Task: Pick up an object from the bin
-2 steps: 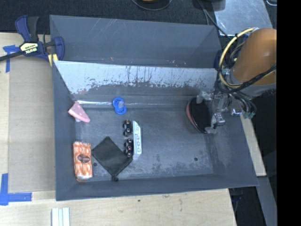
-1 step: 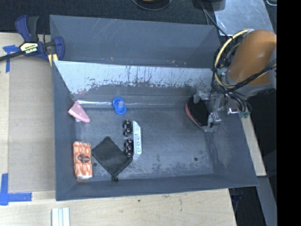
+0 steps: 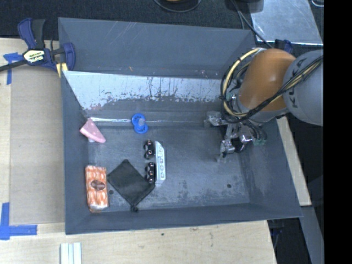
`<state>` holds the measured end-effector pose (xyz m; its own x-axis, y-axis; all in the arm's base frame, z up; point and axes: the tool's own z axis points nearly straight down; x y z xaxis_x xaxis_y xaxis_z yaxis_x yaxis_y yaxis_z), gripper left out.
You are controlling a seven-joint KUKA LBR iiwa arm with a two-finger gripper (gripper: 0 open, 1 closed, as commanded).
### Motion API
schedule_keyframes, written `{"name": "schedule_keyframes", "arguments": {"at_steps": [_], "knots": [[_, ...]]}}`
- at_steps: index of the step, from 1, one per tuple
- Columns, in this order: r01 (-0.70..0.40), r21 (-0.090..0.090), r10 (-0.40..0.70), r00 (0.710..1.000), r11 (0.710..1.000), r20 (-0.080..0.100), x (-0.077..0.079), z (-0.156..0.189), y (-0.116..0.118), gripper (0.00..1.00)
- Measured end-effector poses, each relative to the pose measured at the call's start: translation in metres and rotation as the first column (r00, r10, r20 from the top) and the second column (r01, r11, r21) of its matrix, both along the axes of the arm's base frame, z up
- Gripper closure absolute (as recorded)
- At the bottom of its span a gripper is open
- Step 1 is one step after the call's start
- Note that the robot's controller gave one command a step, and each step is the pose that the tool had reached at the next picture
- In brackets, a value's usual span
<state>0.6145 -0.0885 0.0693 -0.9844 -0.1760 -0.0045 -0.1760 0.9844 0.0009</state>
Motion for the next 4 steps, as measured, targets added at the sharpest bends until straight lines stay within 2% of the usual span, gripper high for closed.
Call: {"name": "schedule_keyframes", "arguments": {"at_steps": [1,2,3,4], "knots": [[0.055,-0.002,-0.055,0.998,0.998,0.01,0.004,0.002,-0.026,0.0],[-0.142,0.0,0.142,0.99,0.99,0.009,0.011,0.017,0.037,0.0],[-0.112,0.005,0.112,0.994,0.994,0.01,0.01,0.0,-0.048,0.0],[-0.229,-0.001,0.229,0.973,0.973,0.011,0.005,0.001,-0.032,0.0]]}}
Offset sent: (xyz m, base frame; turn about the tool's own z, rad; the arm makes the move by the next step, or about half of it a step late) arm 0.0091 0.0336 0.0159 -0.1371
